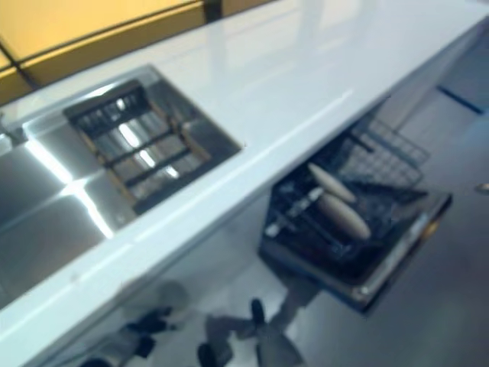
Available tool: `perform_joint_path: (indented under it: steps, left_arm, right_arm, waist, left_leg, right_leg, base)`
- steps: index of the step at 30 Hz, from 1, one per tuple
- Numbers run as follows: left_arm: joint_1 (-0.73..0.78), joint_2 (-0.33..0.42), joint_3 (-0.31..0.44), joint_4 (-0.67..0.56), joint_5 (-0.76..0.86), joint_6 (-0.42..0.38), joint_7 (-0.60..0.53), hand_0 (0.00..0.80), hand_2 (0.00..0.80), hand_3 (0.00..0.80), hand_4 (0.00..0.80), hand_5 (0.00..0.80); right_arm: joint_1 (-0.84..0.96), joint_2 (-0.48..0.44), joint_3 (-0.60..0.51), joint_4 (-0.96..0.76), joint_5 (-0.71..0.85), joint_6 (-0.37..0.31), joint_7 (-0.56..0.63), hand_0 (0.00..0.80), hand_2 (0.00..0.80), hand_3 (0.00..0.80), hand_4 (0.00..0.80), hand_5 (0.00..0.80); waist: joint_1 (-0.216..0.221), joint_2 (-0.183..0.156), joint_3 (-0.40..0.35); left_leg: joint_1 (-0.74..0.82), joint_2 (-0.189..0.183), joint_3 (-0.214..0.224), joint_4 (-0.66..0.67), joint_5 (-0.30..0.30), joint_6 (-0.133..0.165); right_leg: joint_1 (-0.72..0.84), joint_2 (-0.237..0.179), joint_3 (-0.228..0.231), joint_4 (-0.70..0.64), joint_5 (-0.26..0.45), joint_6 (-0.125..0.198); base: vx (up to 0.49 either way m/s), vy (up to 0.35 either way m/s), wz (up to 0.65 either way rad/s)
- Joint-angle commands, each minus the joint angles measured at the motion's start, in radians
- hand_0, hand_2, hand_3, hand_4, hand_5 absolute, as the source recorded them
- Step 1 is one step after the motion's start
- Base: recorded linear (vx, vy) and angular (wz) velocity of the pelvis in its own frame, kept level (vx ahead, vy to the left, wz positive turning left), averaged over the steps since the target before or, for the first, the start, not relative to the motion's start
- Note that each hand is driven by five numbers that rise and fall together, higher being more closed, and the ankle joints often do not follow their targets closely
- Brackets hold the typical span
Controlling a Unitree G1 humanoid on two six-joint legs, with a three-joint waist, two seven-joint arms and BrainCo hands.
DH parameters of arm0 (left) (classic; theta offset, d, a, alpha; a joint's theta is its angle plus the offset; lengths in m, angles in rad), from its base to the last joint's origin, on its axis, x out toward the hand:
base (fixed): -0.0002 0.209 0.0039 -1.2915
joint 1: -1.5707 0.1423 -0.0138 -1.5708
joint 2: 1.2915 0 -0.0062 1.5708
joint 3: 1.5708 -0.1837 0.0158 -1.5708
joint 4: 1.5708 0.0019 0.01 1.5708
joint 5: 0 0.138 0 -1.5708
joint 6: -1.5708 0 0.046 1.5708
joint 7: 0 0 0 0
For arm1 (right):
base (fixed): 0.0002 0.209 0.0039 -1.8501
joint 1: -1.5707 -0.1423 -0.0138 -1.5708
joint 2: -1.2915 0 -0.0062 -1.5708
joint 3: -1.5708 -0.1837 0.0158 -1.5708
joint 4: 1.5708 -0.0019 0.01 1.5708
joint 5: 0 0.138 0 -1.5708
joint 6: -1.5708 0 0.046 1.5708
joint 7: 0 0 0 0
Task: Take plates into dishwasher
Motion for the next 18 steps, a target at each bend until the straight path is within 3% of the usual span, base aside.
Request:
perform_joint_path:
  steps: [1, 5, 10, 18]
  left_arm:
    - [-0.020, 0.010, 0.059, 0.033, 0.034, -0.005, -0.003, 0.000, 0.000, 0.000, 0.000, 0.000]
    - [-0.027, 0.008, 0.060, 0.048, 0.042, 0.003, -0.013, 0.000, 0.000, 0.000, 0.000, 0.000]
    - [-0.044, 0.003, 0.052, 0.059, 0.049, 0.008, -0.023, 0.000, 0.000, 0.000, 0.000, 0.000]
    - [-0.094, -0.024, 0.012, 0.092, 0.029, -0.015, -0.015, 0.000, 0.000, 0.000, 0.000, 0.000]
  right_arm:
    - [-0.032, 0.094, -0.092, 0.057, 0.116, 0.023, -0.050, 0.000, 0.000, 0.000, 0.000, 0.000]
    - [-0.010, 0.214, -0.126, 0.090, 0.240, 0.050, -0.058, 0.000, 0.000, 0.000, 0.000, 0.000]
    - [-0.016, 0.325, -0.154, 0.210, 0.375, 0.028, -0.055, 0.000, 0.000, 0.000, 0.000, 0.000]
    - [-0.064, 0.481, -0.161, 0.344, 0.616, -0.060, -0.078, 0.000, 0.000, 0.000, 0.000, 0.000]
  waist:
    - [-0.010, 0.002, -0.010]
    - [-0.018, 0.015, -0.013]
    - [-0.020, 0.034, -0.007]
    - [-0.011, 0.091, 0.029]
  left_leg:
    - [-0.020, -0.013, -0.030, 0.026, -0.041, 0.067]
    - [-0.011, -0.011, -0.018, 0.010, -0.037, 0.069]
    - [-0.016, -0.009, -0.006, 0.003, -0.036, 0.071]
    - [-0.038, -0.025, -0.006, 0.008, -0.036, 0.077]
  right_leg:
    - [0.022, 0.037, 0.031, 0.051, -0.072, 0.076]
    - [0.015, 0.036, 0.042, 0.055, -0.064, 0.082]
    - [0.000, 0.030, 0.042, 0.055, -0.056, 0.084]
    - [-0.009, 0.008, 0.018, 0.056, -0.066, 0.081]
  base:
    - [-0.038, 0.034, -0.17]
    - [-0.050, 0.017, -0.16]
    - [-0.071, 0.008, -0.11]
    - [-0.063, 0.018, 0.01]
